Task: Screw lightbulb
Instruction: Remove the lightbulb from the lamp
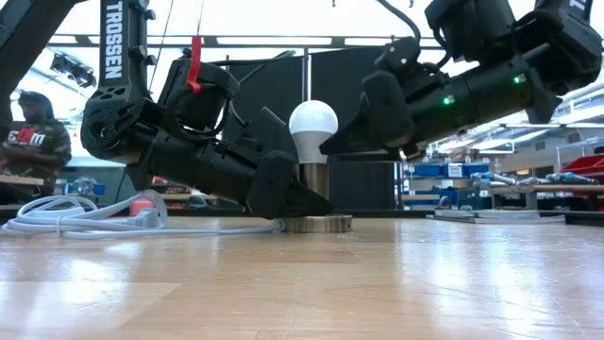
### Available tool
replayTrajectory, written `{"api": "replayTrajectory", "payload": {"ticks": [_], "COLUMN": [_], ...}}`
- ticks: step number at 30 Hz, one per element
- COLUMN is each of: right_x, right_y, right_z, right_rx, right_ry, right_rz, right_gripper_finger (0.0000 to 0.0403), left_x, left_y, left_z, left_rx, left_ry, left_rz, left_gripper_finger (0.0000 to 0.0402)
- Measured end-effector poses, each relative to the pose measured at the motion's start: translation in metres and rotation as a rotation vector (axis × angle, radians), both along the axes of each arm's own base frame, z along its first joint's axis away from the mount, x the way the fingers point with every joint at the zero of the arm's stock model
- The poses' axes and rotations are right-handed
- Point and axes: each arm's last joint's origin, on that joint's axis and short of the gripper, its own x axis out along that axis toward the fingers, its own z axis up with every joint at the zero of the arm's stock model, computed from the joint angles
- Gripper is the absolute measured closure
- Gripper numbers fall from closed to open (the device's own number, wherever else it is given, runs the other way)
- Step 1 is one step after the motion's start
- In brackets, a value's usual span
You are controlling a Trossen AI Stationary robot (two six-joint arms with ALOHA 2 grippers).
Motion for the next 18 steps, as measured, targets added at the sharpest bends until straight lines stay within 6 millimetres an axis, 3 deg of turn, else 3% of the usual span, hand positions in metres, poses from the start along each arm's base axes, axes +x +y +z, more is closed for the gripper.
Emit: {"api": "replayTrajectory", "payload": {"ticks": [12,18], "right_x": [0.005,0.009], "right_y": [-0.006,-0.022], "right_z": [0.006,0.006], "right_rx": [0.006,0.023], "right_ry": [-0.044,-0.036], "right_rz": [0.021,0.067], "right_gripper_finger": [0.0095,0.0095], "left_x": [0.000,0.000], "left_y": [0.000,0.000], "left_z": [0.000,0.000], "left_rx": [-0.001,-0.007], "left_ry": [-0.001,-0.007], "left_rz": [0.001,0.003], "left_gripper_finger": [0.0199,0.0199]}}
